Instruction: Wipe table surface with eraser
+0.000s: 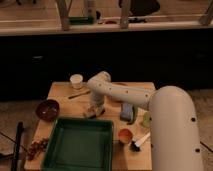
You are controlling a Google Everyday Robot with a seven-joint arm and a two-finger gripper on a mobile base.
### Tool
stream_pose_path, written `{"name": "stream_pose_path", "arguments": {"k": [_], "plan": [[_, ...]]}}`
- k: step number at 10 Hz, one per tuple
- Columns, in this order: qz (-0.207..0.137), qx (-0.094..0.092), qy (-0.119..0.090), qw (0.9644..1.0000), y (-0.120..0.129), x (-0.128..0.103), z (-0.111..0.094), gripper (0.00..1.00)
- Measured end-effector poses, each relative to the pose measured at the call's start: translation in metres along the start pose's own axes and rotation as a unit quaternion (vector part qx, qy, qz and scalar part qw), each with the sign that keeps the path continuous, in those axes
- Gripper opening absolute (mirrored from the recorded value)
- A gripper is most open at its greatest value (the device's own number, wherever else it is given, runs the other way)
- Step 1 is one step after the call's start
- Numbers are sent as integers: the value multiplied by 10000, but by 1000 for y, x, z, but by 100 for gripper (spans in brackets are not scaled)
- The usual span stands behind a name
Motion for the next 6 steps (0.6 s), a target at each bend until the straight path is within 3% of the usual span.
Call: {"name": "stream_pose_path", "arguments": {"k": [3, 6], "plan": [[314, 84, 90, 9994, -20, 27, -1, 0], [430, 228, 94, 9988, -63, 26, -1, 0]]}}
